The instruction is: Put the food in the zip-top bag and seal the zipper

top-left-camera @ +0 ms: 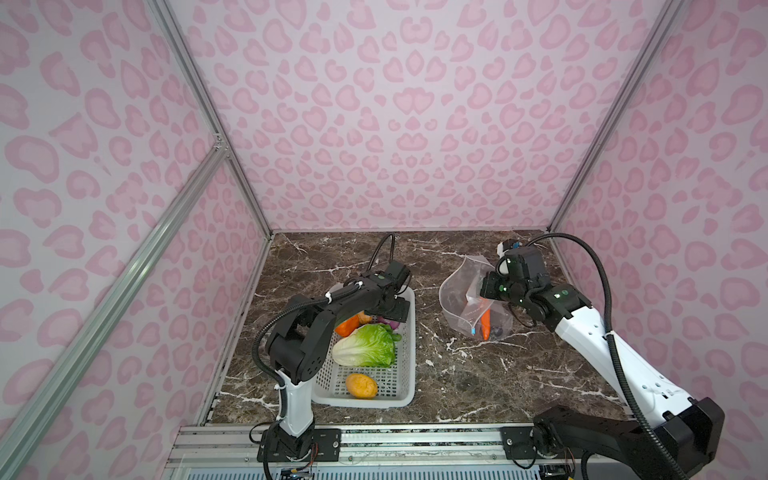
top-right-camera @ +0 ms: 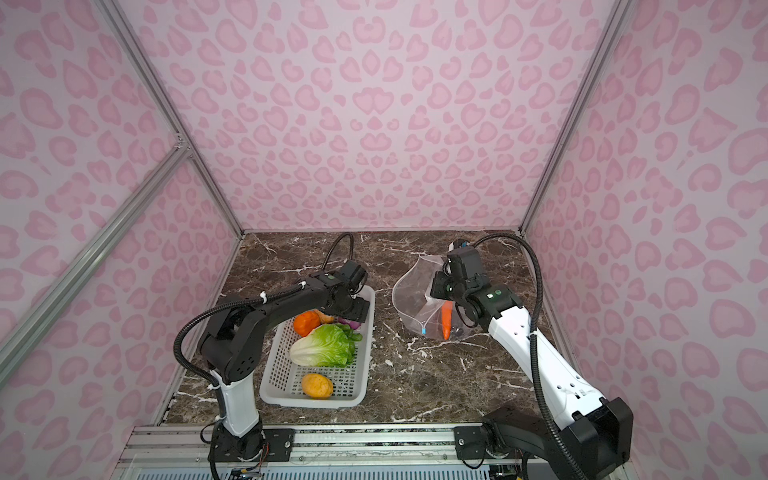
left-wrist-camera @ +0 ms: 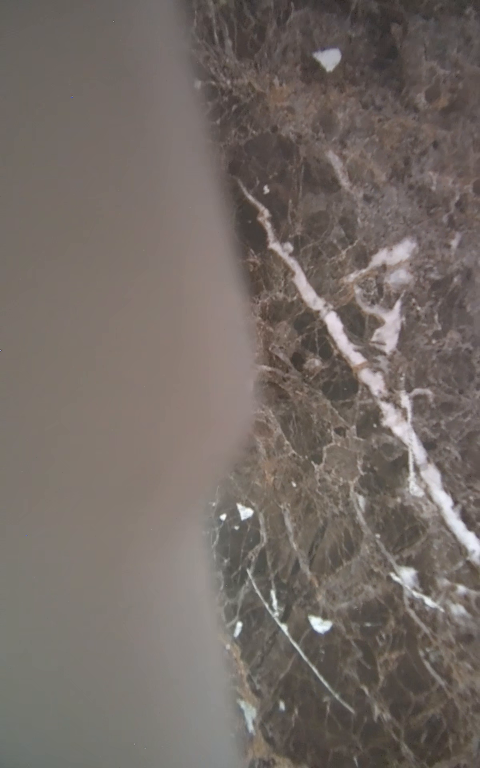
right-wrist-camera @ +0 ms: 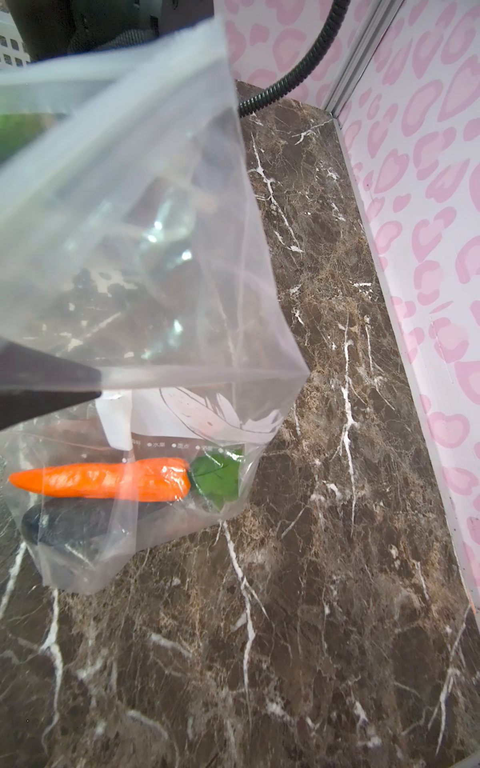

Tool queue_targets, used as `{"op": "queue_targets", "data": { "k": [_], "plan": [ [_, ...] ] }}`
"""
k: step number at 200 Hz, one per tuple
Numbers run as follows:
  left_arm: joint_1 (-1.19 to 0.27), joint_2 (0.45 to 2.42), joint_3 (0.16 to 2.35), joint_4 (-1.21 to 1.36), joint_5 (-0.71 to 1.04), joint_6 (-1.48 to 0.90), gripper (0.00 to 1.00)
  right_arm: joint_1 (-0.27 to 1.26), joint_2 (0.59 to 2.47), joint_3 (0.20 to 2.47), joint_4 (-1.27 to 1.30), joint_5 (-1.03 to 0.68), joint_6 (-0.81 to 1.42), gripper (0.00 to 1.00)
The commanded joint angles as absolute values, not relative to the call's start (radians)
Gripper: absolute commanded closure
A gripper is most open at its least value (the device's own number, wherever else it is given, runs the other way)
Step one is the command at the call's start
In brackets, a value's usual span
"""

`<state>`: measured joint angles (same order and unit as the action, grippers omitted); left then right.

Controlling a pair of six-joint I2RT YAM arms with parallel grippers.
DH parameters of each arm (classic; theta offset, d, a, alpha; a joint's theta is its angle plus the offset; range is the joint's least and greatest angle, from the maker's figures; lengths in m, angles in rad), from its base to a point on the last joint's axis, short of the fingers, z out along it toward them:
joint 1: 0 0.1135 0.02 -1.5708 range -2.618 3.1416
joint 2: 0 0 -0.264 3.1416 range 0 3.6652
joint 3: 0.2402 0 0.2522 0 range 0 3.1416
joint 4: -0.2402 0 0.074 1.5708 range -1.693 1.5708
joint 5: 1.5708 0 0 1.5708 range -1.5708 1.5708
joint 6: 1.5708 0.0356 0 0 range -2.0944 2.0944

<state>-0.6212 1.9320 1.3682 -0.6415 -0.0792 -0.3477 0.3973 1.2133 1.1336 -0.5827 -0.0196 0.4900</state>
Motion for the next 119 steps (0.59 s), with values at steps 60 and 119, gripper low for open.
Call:
{"op": "queue_targets", "data": {
  "k": [60, 119],
  "plan": [
    [-0.637, 1.936, 1.356, -0.717, -0.151, -0.344, 0.25, 0.397, 1.196, 1.115, -0.552, 0.0, 0.5, 1.0],
    [-0.637, 1.851, 1.353, -0.665, -0.118, -0.376, 0.38, 0.398, 1.2, 1.121, -0.552, -0.005, 0.502, 1.0]
  ]
}}
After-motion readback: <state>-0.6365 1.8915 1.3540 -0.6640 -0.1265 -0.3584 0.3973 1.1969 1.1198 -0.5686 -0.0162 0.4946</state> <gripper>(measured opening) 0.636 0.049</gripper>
